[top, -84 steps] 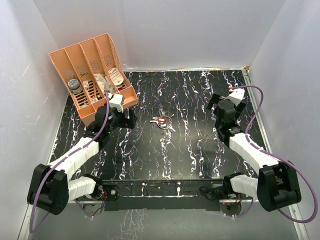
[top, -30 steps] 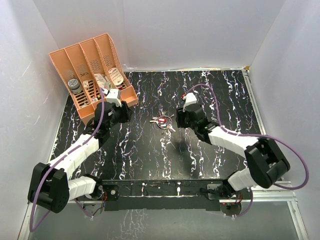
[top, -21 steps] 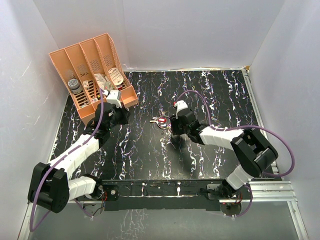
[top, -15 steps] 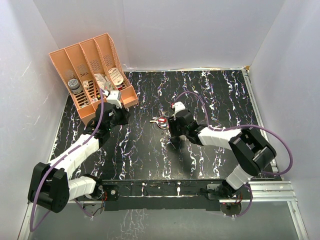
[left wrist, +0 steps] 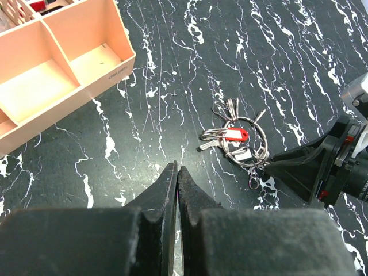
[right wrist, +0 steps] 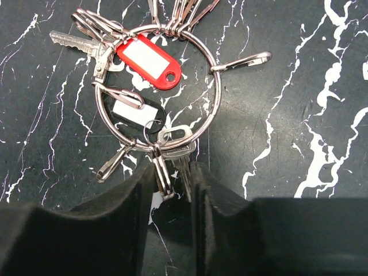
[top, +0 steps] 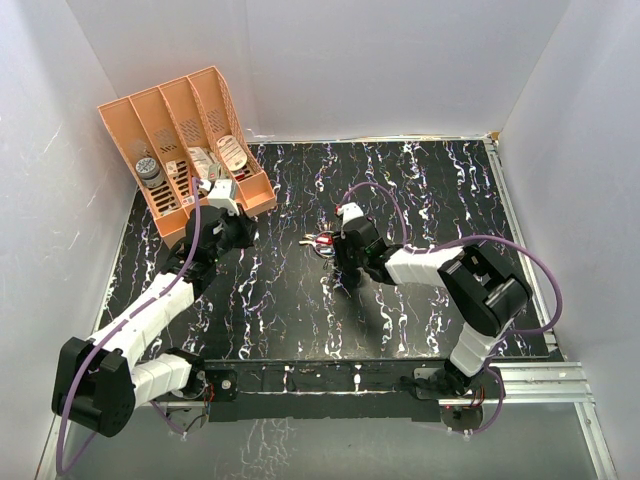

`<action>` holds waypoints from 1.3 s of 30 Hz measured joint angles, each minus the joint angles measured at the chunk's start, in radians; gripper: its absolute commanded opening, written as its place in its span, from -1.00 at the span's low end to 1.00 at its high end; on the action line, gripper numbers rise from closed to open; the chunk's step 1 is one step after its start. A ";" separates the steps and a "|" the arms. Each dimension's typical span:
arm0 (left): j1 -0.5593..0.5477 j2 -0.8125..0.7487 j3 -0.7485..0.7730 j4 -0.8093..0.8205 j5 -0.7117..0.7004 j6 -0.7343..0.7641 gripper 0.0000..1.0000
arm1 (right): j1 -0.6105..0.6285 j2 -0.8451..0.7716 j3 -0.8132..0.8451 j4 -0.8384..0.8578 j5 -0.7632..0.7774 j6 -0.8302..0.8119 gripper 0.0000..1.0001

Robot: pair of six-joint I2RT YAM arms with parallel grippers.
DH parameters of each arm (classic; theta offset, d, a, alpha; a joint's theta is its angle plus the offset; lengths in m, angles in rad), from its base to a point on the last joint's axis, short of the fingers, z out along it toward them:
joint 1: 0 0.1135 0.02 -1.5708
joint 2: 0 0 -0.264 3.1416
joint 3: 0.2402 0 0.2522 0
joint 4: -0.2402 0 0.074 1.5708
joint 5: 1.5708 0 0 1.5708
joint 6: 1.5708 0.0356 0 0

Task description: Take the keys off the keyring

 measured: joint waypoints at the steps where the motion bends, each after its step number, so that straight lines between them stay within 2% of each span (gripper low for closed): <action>1: 0.000 0.000 0.000 -0.002 -0.004 0.000 -1.00 | 0.000 0.002 0.002 0.000 0.003 0.002 -0.68; 3: 0.000 0.000 0.000 -0.006 -0.009 0.000 -1.00 | 0.000 0.003 0.003 -0.003 0.013 0.006 -0.96; 4: 0.000 0.000 0.000 -0.008 -0.011 0.000 -1.00 | 0.000 0.003 0.003 -0.003 0.023 0.010 -1.00; 11: 0.000 0.000 0.000 -0.015 -0.029 -0.002 -1.00 | 0.005 -0.003 0.024 -0.052 0.123 0.008 -1.00; 14: 0.000 0.000 0.000 -0.014 -0.029 -0.004 -1.00 | 0.005 -0.035 0.080 -0.130 0.204 -0.032 -1.00; 20: 0.000 0.003 0.000 -0.013 -0.025 -0.006 -1.00 | 0.005 -0.177 0.247 -0.174 0.283 -0.112 -1.00; 25: 0.000 0.003 -0.001 -0.010 -0.023 -0.008 -1.00 | 0.005 -0.256 0.367 -0.175 0.290 -0.138 -1.00; 30: 0.000 0.003 -0.011 0.018 0.000 -0.004 -1.00 | 0.005 -0.307 0.360 -0.210 0.270 -0.137 -1.00; 39: 0.000 0.017 -0.081 0.200 0.179 0.032 -1.00 | 0.005 -0.341 0.343 -0.314 0.241 -0.137 -1.00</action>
